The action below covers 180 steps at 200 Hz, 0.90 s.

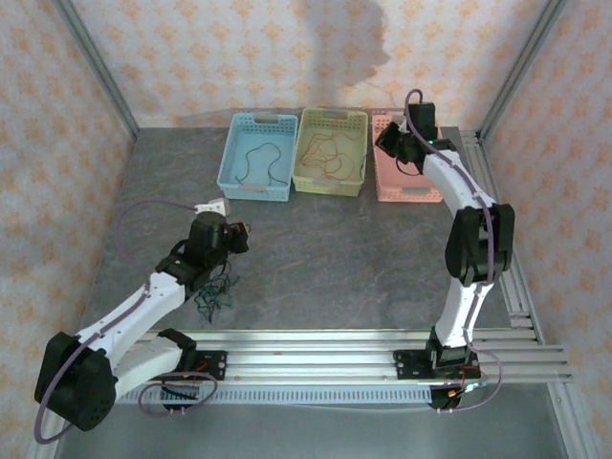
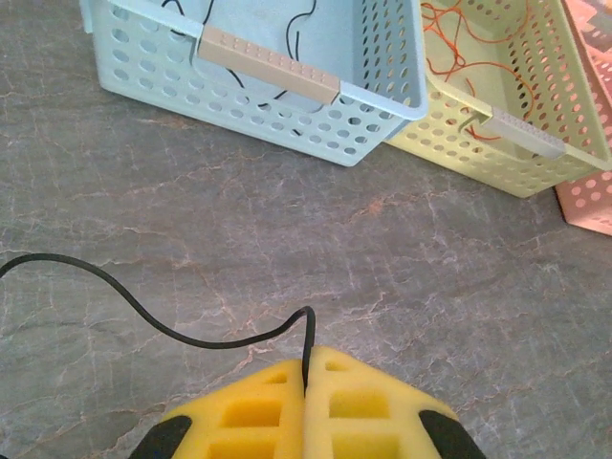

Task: Untangle the cables

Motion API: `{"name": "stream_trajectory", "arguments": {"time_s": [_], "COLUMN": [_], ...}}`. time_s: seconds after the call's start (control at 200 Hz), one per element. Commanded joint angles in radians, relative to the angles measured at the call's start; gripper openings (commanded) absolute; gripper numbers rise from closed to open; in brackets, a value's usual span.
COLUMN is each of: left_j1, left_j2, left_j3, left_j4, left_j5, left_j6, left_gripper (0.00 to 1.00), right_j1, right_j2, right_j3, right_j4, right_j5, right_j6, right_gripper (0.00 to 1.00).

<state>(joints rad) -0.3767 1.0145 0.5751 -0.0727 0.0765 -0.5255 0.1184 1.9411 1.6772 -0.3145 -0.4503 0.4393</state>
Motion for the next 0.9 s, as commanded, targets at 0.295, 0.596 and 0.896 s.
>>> {"name": "stream_trajectory", "arguments": {"time_s": [0.295,0.596,0.896], "left_j1": [0.009,0.009,0.007], "left_j2": [-0.023,-0.028,-0.024], "left_j3": [-0.012,-0.015,-0.014], "left_j4": [0.01,0.014,0.017], "left_j5": [-0.017,-0.019,-0.012], "left_j6": [-0.001,-0.001,0.002], "left_gripper": [0.0,0.0,0.0], "right_j1": [-0.156,-0.189,-0.177], "right_j2": [0.177,0.25,0.287], "right_j3": [0.078,0.139,0.129], "right_j4": [0.019,-0.023,-0.026], "right_j5": [-0.092,-0.006,-0.036], "right_j6": [0.076,0.063,0.016], "right_gripper": [0.0,0.0,0.03]}}
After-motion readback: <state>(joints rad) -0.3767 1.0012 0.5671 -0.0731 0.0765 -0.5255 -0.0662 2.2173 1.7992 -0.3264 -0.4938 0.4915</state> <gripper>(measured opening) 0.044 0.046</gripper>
